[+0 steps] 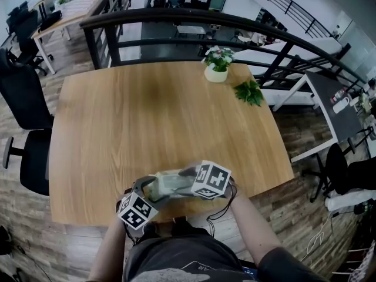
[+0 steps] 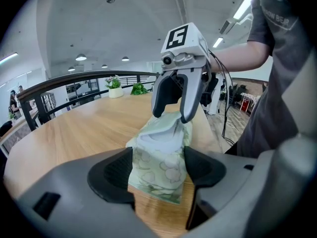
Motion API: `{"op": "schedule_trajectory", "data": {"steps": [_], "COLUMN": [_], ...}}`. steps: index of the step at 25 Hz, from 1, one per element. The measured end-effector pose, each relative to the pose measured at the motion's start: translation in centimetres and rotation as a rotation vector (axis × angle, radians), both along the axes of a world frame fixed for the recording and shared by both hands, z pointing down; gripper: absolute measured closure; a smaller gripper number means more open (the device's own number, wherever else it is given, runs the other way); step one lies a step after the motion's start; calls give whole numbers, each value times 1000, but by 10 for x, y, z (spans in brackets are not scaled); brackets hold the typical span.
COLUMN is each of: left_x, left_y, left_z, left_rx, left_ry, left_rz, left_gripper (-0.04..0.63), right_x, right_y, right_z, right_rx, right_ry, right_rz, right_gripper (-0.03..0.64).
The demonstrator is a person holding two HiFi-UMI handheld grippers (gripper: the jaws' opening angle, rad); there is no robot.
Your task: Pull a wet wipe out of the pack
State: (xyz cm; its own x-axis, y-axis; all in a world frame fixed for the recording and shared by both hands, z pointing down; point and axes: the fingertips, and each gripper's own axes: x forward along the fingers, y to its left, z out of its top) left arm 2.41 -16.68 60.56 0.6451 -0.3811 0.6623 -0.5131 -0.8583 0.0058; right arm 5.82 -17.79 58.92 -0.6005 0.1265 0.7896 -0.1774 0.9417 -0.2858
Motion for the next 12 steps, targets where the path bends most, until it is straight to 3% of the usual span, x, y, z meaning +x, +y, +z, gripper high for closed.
{"op": "schedule_trajectory", "data": {"steps": [6,12], "left_x": [-1,-3], "left_y": [0,1], "left_z": [2,3], "left_rx": [-27,-27], "left_ry": [25,28], "left_rz": [-22,-32], "left_gripper": [259,259], "right_x": [2,4], "right_y": [0,-20], "right_z": [2,-29], "right_rx": [101,235], "right_ry": [44,-19], "right_rz": [-20,92], "right_gripper": [350,351]}}
